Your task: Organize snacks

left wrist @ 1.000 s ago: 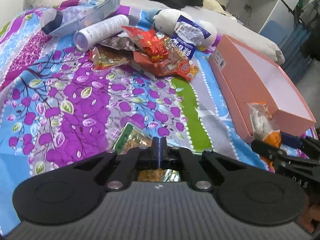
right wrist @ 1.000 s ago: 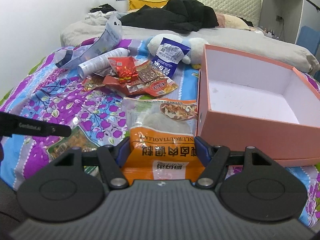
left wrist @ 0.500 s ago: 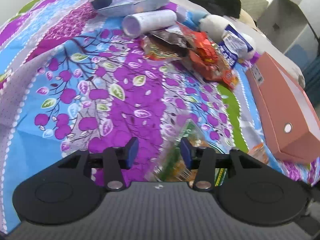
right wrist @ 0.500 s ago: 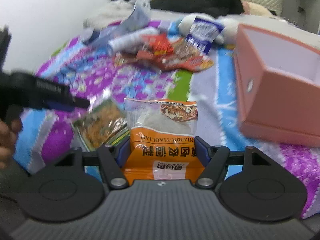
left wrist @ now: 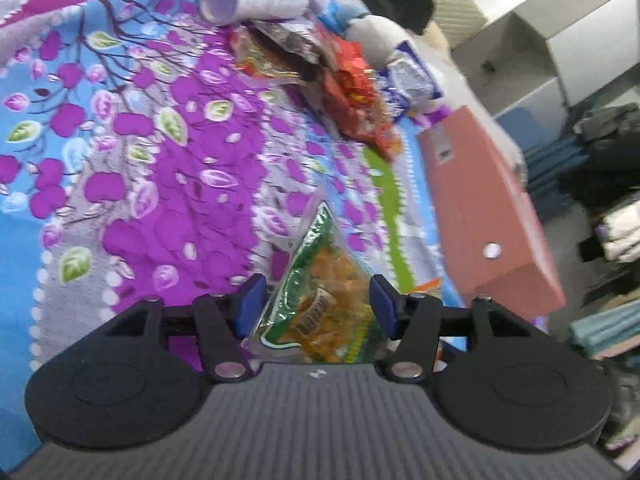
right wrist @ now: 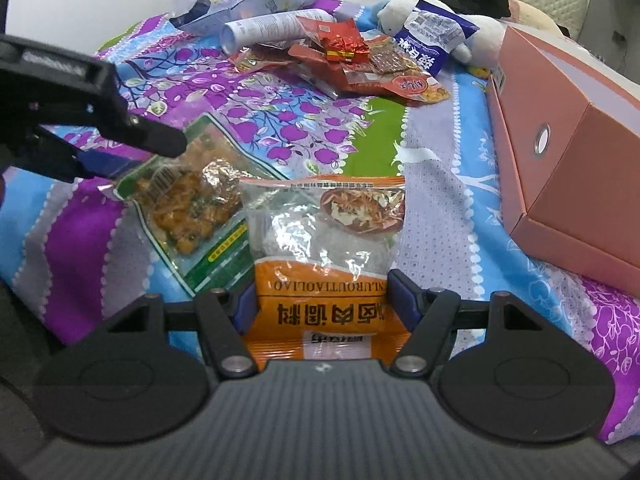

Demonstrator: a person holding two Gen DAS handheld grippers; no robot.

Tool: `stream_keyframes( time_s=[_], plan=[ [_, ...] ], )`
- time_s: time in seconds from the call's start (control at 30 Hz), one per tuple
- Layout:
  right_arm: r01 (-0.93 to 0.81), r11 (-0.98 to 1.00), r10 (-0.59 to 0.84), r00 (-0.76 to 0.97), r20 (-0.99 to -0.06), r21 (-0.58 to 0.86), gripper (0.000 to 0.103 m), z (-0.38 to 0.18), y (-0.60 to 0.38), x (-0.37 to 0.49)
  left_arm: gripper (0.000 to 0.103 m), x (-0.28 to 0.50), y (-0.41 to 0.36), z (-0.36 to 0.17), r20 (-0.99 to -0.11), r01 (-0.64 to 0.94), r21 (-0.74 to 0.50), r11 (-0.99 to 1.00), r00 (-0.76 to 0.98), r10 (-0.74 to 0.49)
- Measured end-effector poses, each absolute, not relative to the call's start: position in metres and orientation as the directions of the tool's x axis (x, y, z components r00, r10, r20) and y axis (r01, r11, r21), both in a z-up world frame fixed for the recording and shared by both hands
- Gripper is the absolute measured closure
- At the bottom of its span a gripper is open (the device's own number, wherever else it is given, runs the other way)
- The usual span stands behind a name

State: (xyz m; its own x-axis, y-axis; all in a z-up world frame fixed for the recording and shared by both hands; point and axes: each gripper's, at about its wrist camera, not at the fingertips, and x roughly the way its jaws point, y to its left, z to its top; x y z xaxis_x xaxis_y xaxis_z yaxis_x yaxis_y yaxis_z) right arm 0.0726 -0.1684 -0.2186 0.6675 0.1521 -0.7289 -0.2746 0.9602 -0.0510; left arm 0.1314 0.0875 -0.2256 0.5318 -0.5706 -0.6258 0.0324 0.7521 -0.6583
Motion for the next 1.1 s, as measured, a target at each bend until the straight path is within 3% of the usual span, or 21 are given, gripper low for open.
stream_keyframes(
  time_s=[0.13,0.2,0.3,0.47,0.53,1.1],
  plan=[
    [-0.266,0.963,0.156,0.665,-0.730,-0.037,0.033,-0.220,-0.169,0.075,0.043,0.132,0.076,-0.222,-0.583,0.088,-0.694,0.714,0.513,-0.630],
    [-0.266,0.963,0.153,0.664,-0.732,-0.040,0.033,-0.220,-0.169,0.076,0.057,0.134,0.064,-0.221,-0.631,0.106,-0.630,0.769,0.506,-0.587],
    [-0.262,0.964,0.149,0.659,-0.737,-0.039,0.033,-0.219,-0.169,0.076,0.068,0.136,0.048,-0.225,-0.680,0.128,-0.570,0.812,0.481,-0.553],
    [-0.257,0.966,0.150,0.653,-0.742,-0.032,0.033,-0.217,-0.169,0.077,0.078,0.132,0.036,-0.221,-0.696,0.150,-0.516,0.843,0.499,-0.515],
    [-0.254,0.967,0.145,0.653,-0.743,-0.034,0.033,-0.215,-0.169,0.077,0.086,0.130,0.034,-0.218,-0.692,0.150,-0.518,0.842,0.506,-0.516],
    [-0.164,0.986,0.132,0.738,-0.662,0.014,0.036,-0.136,-0.197,0.058,0.089,0.093,0.013,-0.127,-0.671,0.107,-0.399,0.911,0.643,-0.369]
  ],
)
